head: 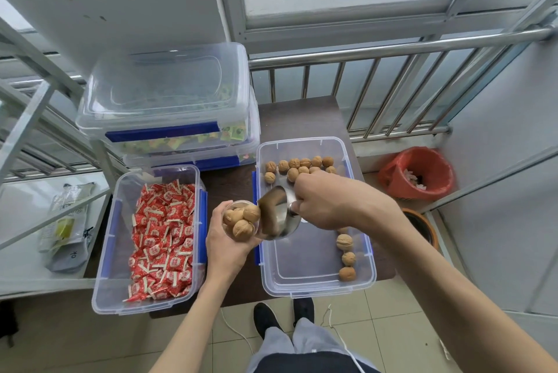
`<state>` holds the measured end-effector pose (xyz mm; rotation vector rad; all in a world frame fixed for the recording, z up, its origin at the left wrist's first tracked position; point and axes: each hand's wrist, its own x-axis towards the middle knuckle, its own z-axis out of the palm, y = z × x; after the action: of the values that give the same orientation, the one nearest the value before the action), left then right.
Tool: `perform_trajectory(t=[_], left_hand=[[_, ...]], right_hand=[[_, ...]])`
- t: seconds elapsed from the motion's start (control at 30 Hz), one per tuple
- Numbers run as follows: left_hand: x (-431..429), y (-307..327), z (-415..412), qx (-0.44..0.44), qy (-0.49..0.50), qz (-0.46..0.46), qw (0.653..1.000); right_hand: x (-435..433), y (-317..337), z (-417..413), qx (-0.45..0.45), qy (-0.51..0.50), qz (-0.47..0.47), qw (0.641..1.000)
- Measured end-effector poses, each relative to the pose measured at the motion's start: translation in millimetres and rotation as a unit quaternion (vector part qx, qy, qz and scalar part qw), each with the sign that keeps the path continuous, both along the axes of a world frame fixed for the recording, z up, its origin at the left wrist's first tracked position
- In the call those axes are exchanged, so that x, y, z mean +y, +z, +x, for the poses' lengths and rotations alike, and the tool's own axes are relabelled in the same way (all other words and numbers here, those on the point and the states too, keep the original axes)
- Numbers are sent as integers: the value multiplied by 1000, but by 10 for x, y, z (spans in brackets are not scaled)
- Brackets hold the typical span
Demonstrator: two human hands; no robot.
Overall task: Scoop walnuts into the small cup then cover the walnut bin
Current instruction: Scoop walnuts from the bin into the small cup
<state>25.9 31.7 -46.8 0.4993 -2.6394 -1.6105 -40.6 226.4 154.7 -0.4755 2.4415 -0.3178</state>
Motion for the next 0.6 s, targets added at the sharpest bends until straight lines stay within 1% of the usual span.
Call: perform_trajectory(t=[0.1, 0.2, 0.27, 0.37, 0.43, 0.5, 0.6], left_hand=[[-24, 26, -11, 2, -3, 13, 1000], [-61, 59, -2, 8, -1, 25, 1000], [-71, 96, 9, 7, 6, 25, 1000], [-93, 151, 20, 7, 38, 29, 999], [-105, 181, 49, -2, 47, 26, 999], [-112, 182, 85, 6, 46, 19, 999], [-70, 164, 132, -6, 49, 11, 999]], right_hand=[[61, 41, 16, 25, 2, -7, 1000], [109, 133, 25, 30, 1, -8, 1000], [141, 222, 39, 18, -6, -23, 1000], [248, 364, 54, 5, -26, -73, 997], [340, 418, 80, -21, -45, -101, 994], [438, 397, 91, -33, -68, -123, 989], [571, 292, 112, -51, -100, -136, 984]])
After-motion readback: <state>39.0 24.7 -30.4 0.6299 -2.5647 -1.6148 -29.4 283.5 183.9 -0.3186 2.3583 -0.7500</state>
